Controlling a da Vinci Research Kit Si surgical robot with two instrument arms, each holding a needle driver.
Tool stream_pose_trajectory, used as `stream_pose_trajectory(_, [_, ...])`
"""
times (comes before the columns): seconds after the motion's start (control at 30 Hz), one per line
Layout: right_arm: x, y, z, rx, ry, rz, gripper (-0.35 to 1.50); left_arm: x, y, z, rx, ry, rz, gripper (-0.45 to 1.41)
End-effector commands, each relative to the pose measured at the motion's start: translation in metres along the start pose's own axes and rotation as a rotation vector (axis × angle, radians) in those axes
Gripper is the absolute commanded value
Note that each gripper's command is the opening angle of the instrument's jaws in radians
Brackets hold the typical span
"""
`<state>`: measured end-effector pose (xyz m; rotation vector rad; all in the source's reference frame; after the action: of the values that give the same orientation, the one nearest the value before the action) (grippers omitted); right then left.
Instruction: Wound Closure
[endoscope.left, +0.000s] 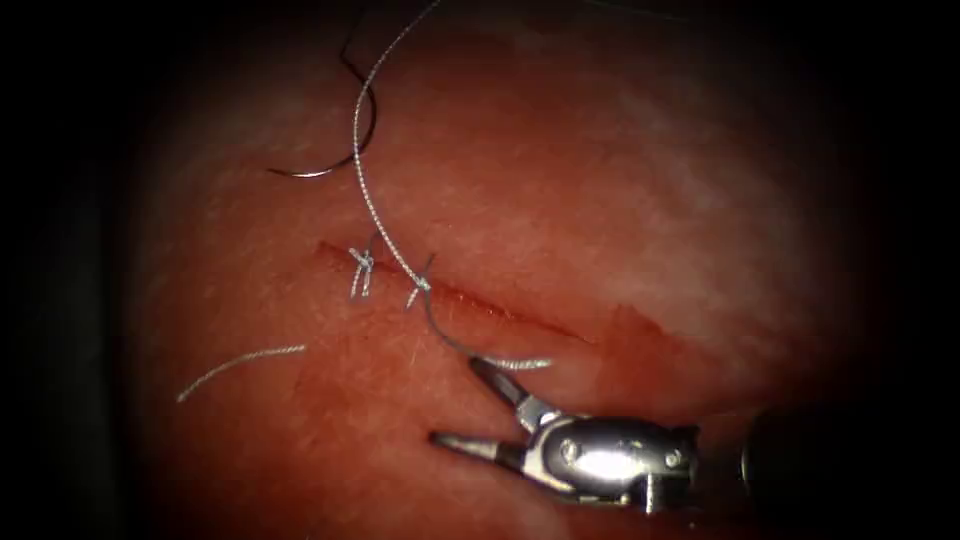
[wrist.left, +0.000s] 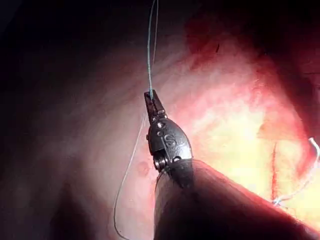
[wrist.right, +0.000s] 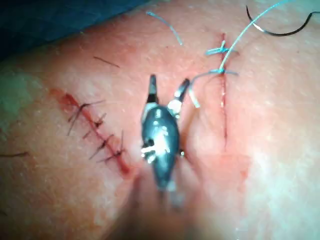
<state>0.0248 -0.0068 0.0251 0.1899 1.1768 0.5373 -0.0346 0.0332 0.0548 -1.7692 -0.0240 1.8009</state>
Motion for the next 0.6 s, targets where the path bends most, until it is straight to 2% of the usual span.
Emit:
stream_pose_trajectory(0.03, [-0.0009, -0.001, -0.0005, 0.016, -0.017, 0.003, 1.38, -0.0008, 0.0005, 0.0003, 0.0, -0.001, -0.003, -0.45])
stream_pose_trajectory(0.13, [-0.0015, -0.0012, -0.0036, 0.089, -0.107, -0.007, 1.4, 0.0012, 0.002, 0.0005, -0.029, 0.017, -0.028, -0.45])
stream_pose_trajectory(0.17, [-0.0017, -0.0013, -0.0056, 0.132, -0.128, -0.012, 1.31, 0.0025, 0.0028, 0.0006, -0.048, 0.031, -0.043, -0.45])
stream_pose_trajectory(0.2, [-0.0017, -0.0013, -0.0056, 0.132, -0.128, -0.012, 1.31, 0.0025, 0.0028, 0.0006, -0.048, 0.031, -0.043, -0.45])
stream_pose_trajectory(0.23, [-0.0017, -0.0011, -0.0069, 0.159, -0.124, -0.012, 1.2, 0.0034, 0.0033, 0.0006, -0.056, 0.036, -0.053, -0.45])
stream_pose_trajectory(0.27, [-0.0016, -0.0008, -0.0078, 0.166, -0.125, -0.005, 1.18, 0.004, 0.0038, 0.0007, -0.061, 0.04, -0.06, -0.45])
stream_pose_trajectory(0.3, [-0.0007, 0.0015, -0.011, 0.114, -0.149, 0.003, 1.15, 0.0063, 0.0058, 0.0008, -0.08, 0.054, -0.083, -0.45])
stream_pose_trajectory(0.43, [0.0009, 0.0033, -0.0105, 0.064, -0.106, 0.036, 1.15, 0.0077, 0.0078, 0.0009, -0.094, 0.064, -0.098, -0.45])
stream_pose_trajectory(0.47, [0.0017, 0.0037, -0.009, 0.042, -0.101, 0.048, 1.11, 0.0081, 0.0089, 0.0009, -0.105, 0.071, -0.099, -0.45])
stream_pose_trajectory(0.5, [0.0017, 0.0037, -0.009, 0.042, -0.101, 0.048, 1.11, 0.0081, 0.0089, 0.0009, -0.105, 0.071, -0.099, -0.45])
stream_pose_trajectory(0.6, [0.0023, 0.0042, -0.0059, 0.023, -0.073, 0.061, 1.13, 0.0084, 0.01, 0.0007, -0.114, 0.076, -0.1, -0.45])
